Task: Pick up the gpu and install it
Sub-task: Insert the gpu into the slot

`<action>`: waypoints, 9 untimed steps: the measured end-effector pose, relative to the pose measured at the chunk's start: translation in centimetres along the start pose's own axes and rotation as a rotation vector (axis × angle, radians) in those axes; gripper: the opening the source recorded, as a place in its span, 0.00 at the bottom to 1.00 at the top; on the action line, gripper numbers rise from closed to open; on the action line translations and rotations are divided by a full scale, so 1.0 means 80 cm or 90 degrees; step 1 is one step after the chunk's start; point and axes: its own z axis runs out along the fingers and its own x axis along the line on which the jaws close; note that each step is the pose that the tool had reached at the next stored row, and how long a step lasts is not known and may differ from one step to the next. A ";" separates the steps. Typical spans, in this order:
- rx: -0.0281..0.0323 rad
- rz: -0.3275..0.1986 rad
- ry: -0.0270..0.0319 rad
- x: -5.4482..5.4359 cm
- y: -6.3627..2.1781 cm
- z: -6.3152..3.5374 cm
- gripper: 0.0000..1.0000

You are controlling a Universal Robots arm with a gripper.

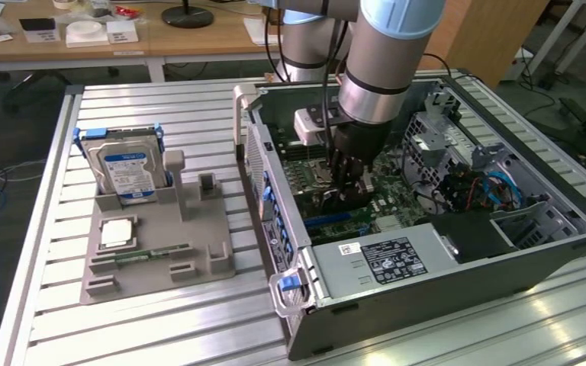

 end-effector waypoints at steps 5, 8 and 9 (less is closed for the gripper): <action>0.0001 0.000 -0.0002 0.000 0.000 0.000 0.26; 0.0000 0.000 -0.0003 0.000 -0.001 0.000 0.26; 0.0000 0.000 -0.0003 0.000 -0.001 0.000 0.26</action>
